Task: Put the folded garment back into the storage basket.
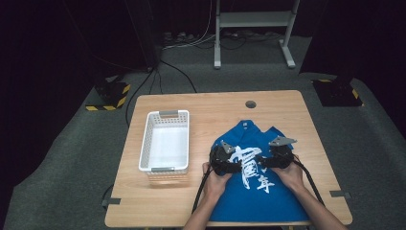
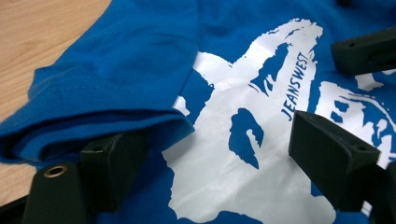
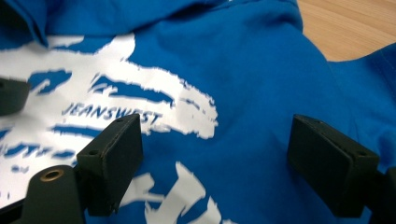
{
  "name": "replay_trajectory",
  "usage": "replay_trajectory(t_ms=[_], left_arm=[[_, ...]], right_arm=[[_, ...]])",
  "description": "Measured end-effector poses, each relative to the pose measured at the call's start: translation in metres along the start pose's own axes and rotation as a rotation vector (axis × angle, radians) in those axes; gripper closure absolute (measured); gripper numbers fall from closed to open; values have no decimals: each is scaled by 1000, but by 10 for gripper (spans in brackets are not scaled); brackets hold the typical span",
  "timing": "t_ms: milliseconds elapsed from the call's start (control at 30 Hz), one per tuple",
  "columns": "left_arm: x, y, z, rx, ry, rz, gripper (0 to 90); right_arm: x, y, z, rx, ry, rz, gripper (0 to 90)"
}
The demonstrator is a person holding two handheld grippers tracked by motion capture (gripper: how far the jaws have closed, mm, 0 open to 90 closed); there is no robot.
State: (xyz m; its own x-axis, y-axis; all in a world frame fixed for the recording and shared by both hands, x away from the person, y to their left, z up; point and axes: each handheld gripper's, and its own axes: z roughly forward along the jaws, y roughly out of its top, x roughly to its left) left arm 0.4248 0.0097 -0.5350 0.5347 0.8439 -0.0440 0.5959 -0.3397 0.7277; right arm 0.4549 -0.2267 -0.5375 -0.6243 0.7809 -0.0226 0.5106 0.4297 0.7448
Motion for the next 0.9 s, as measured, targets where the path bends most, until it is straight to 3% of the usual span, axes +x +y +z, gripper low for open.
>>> replay_trajectory(t_ms=[200,300,400,567,667,833,900], left_arm=[[8,7,3,-11,26,-31,212],[18,7,2,-41,68,-65,259],[31,6,2,-34,102,-106,259],[50,7,-2,-29,165,-138,250],[56,6,-6,-28,174,-169,232],[47,7,-11,-53,145,-143,210],[38,9,-10,-62,123,-103,206]], right_arm=[[-2,2,5,13,11,3,178],[-3,2,5,13,14,1,178],[-3,1,5,13,17,-1,178],[-3,0,4,12,27,-9,178],[-4,-1,2,13,35,-14,177],[-2,-5,-3,16,51,-29,177],[-1,-5,-4,20,52,-33,177]])
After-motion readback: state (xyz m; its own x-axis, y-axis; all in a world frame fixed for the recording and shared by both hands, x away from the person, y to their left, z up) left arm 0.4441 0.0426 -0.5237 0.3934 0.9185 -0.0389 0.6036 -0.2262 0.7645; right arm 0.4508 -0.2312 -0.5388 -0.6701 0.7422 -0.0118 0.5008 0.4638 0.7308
